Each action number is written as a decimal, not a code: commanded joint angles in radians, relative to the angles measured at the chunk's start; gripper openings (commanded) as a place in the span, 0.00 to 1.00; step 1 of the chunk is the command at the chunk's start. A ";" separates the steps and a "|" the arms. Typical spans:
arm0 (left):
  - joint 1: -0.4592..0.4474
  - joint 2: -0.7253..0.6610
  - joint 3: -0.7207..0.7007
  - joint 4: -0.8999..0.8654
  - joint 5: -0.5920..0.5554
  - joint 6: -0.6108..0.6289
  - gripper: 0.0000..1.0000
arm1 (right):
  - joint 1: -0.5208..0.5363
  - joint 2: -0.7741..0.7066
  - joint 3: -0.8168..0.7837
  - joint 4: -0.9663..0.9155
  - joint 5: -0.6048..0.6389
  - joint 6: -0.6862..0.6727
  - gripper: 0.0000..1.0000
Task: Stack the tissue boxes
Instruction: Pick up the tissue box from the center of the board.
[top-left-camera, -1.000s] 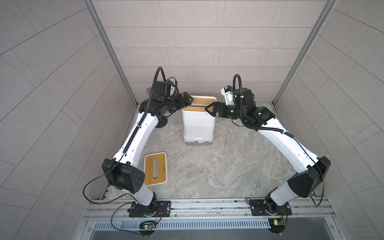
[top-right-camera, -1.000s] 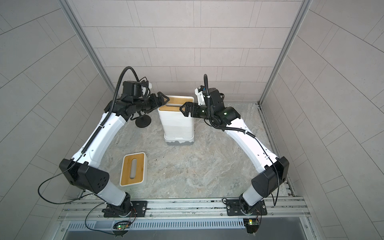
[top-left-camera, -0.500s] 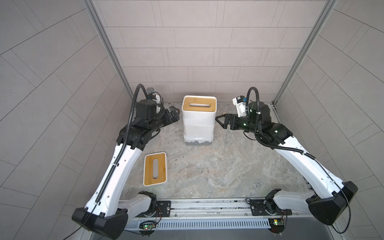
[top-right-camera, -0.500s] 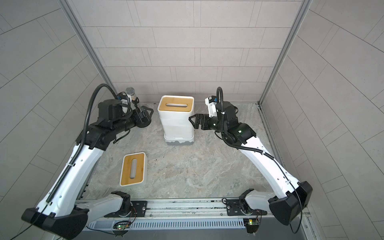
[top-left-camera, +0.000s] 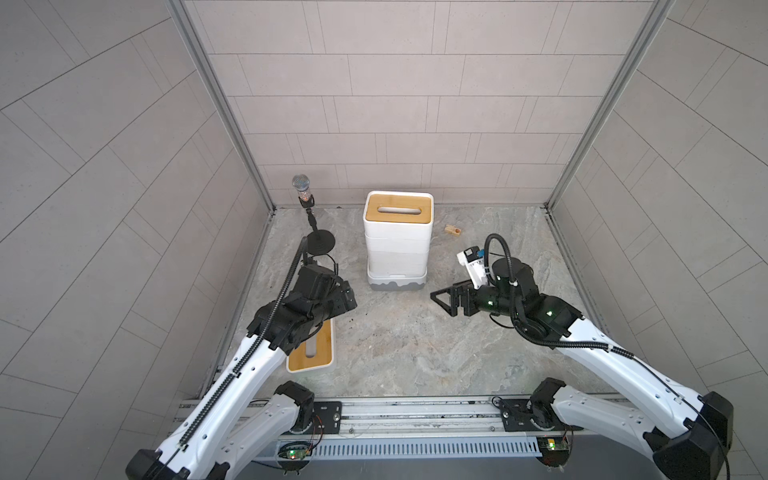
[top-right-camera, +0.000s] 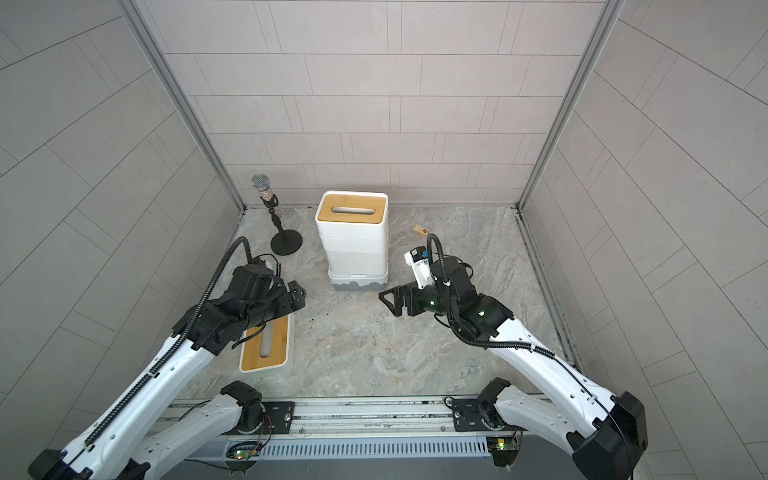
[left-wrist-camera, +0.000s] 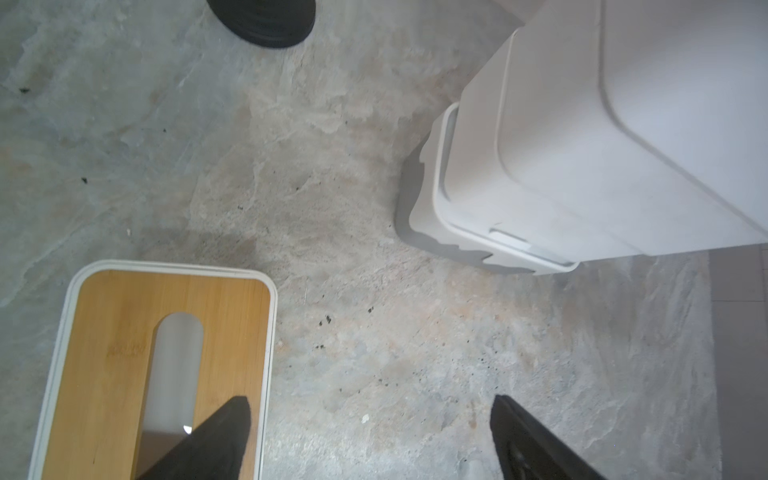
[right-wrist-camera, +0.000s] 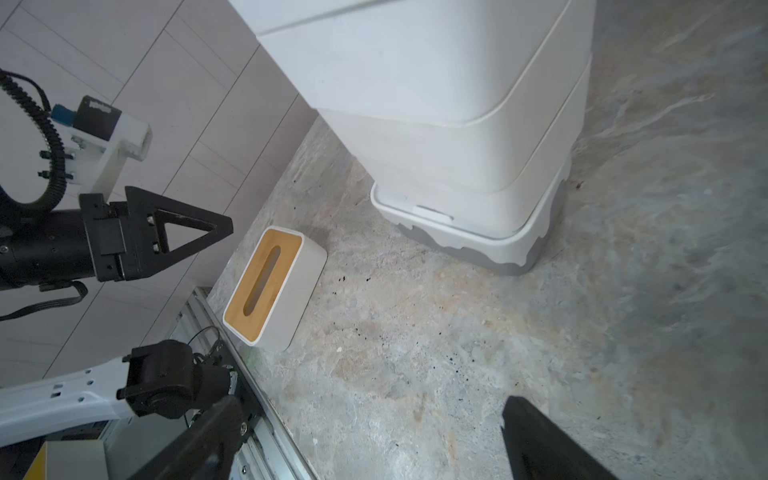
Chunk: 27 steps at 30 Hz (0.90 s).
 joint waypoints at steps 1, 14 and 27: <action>-0.046 0.011 -0.055 -0.059 -0.122 -0.073 0.96 | 0.049 -0.012 -0.063 0.151 -0.001 0.046 1.00; -0.059 0.116 -0.230 0.020 -0.114 -0.101 0.96 | 0.118 0.041 -0.183 0.318 0.002 0.118 1.00; -0.056 0.285 -0.265 0.110 -0.083 -0.126 0.90 | 0.118 0.044 -0.183 0.300 0.030 0.110 1.00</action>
